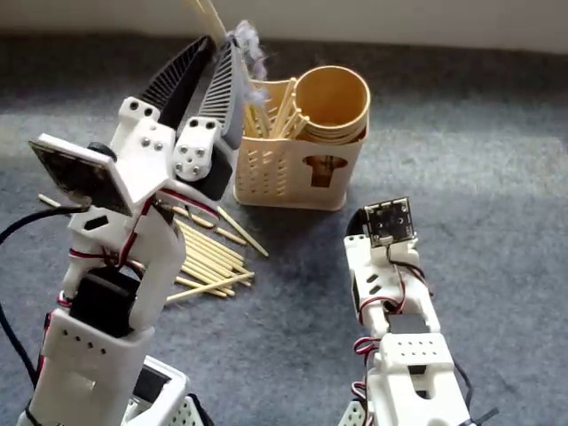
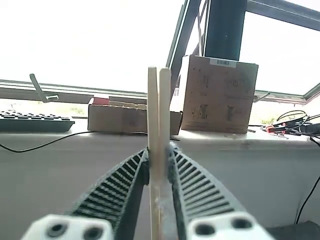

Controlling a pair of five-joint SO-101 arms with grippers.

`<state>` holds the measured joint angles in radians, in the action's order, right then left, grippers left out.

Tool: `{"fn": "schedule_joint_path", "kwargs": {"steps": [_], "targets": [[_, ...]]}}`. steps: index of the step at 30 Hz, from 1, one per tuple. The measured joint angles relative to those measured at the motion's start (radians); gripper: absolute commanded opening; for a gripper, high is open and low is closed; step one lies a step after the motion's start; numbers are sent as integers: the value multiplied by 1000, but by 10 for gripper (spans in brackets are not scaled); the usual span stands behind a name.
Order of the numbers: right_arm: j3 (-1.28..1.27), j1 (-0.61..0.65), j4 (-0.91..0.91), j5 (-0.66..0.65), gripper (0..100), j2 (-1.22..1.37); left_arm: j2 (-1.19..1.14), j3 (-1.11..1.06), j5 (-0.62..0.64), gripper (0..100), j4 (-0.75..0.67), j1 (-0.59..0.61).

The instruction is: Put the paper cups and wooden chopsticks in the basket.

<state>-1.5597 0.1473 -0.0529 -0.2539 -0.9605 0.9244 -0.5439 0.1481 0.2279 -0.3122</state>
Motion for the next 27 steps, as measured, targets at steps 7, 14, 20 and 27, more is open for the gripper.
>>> {"fn": "schedule_joint_path", "kwargs": {"steps": [7,14,20,27], "targets": [[0,0,0,0,23,0,-184,-3,-15,6,-49,15],[0,0,0,0,23,0,-238,-3,-17,24,-49,26],[0,0,0,0,23,0,-239,-3,-17,104,78,28],[0,0,0,0,23,0,-242,-3,-17,108,155,25]]}}
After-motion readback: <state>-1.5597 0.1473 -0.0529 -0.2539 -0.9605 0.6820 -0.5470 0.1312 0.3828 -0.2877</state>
